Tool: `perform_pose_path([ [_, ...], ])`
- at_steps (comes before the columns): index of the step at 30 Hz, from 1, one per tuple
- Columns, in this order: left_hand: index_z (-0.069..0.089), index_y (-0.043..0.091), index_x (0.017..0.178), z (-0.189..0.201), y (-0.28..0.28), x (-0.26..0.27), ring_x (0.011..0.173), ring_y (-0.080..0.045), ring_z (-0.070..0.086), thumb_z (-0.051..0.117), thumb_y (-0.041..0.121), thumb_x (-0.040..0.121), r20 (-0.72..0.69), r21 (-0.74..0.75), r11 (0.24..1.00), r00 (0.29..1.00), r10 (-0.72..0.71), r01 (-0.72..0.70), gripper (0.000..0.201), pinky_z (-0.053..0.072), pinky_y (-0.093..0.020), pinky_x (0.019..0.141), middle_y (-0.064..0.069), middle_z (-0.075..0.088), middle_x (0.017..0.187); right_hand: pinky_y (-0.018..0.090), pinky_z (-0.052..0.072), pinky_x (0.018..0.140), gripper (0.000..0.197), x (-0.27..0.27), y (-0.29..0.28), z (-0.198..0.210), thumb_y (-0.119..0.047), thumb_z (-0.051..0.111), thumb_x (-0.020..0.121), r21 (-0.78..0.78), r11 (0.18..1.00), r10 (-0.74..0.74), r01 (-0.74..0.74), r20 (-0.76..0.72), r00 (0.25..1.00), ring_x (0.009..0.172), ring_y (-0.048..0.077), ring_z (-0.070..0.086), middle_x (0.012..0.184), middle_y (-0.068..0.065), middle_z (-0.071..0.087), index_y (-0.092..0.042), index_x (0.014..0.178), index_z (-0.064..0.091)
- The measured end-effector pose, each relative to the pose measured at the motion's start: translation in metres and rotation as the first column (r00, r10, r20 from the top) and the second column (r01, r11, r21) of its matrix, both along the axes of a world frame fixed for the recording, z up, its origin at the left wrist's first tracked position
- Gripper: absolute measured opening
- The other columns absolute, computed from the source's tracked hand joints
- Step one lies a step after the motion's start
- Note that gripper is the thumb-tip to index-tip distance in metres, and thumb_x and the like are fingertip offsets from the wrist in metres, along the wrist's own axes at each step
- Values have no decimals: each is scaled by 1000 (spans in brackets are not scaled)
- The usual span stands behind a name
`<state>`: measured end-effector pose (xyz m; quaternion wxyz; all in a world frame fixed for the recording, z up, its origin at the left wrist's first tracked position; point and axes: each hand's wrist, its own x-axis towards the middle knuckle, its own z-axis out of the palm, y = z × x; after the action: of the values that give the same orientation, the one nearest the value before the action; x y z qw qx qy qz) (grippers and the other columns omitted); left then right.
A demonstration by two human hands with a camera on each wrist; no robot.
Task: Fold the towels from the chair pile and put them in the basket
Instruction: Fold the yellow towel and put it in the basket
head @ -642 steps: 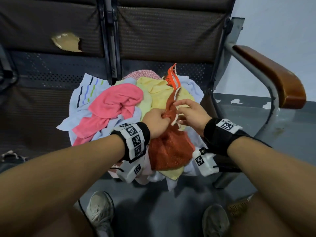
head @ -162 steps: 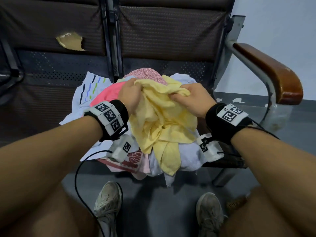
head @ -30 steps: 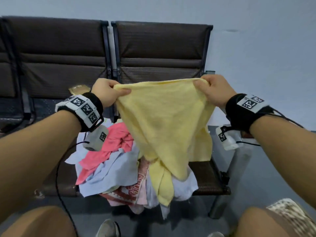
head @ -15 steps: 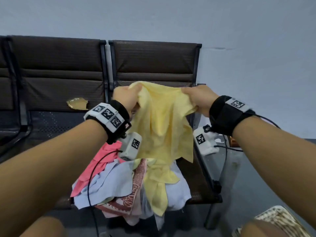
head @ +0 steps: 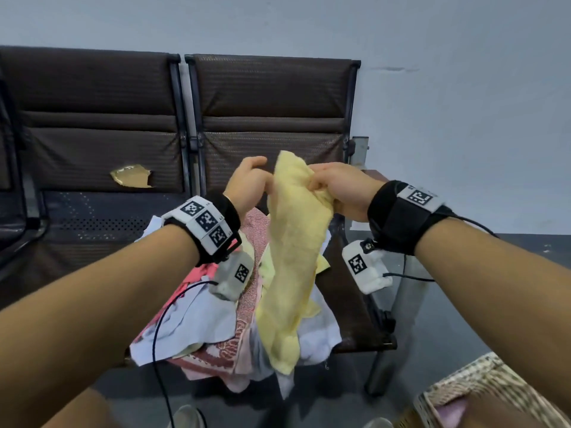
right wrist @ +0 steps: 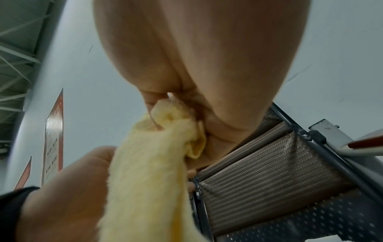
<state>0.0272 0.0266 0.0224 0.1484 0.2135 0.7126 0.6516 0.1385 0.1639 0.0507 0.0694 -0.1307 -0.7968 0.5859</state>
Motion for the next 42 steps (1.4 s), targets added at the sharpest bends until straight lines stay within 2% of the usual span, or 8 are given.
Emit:
perform_pose_path([
  [5,66,2,120,-5,-9,-14,81,-19,70,58,11,82,225,96,889,860,-458,448,39,56,-29,73,-7,73,99,35,55,85,38,-7,12,-1,-6,44,92,-11,1000,-18,18,-17,1000,97,25,67,118,20,68,-1,124,64],
  [12,74,2,89,-13,26,-52,82,-25,68,69,24,91,-162,-120,990,982,-96,76,22,54,-39,78,-13,72,91,22,50,57,17,-26,68,-10,-36,76,84,604,792,-179,91,86,980,70,15,66,78,-2,70,-20,81,71],
  [17,76,14,78,6,41,-61,65,-9,61,69,27,89,-268,38,999,963,11,-1,18,49,-25,59,-2,70,76,27,44,63,11,-40,79,-12,-30,71,86,449,805,-279,389,-292,915,67,10,57,71,-7,62,-21,80,71],
  [22,78,13,91,4,23,-61,79,-16,68,70,17,90,-232,140,987,972,-47,81,10,56,-33,74,-6,75,89,17,42,58,20,-33,74,-19,-26,62,91,296,875,-235,383,-431,871,57,-4,50,59,-20,57,-23,72,68],
  [28,72,8,105,-87,-20,-37,95,-26,67,60,7,96,56,-114,962,969,-241,246,15,58,-37,85,-12,72,101,21,41,63,28,0,54,-94,-23,54,98,413,910,-36,35,-7,999,72,10,53,73,-12,62,-27,73,66],
  [33,59,-2,122,-152,-43,-9,96,-33,64,55,12,99,451,-448,691,811,-374,568,27,55,-43,87,-20,67,109,25,44,53,20,29,39,-172,-14,54,99,101,958,184,-267,496,849,58,18,54,67,8,56,-5,84,63],
  [37,62,5,100,-164,-37,-11,59,-14,64,55,16,99,505,-506,598,775,-379,622,14,53,-28,59,-2,70,72,22,46,46,10,34,43,-201,-10,57,97,-127,977,213,-171,583,784,46,9,55,55,-3,58,-8,88,61],
  [42,58,10,83,-184,-7,-38,51,-15,56,57,16,94,356,-541,743,908,-222,394,13,47,-23,49,-1,59,65,34,58,77,16,7,66,-214,0,56,88,-171,977,-31,127,473,881,87,23,64,96,14,66,-2,103,62],
])
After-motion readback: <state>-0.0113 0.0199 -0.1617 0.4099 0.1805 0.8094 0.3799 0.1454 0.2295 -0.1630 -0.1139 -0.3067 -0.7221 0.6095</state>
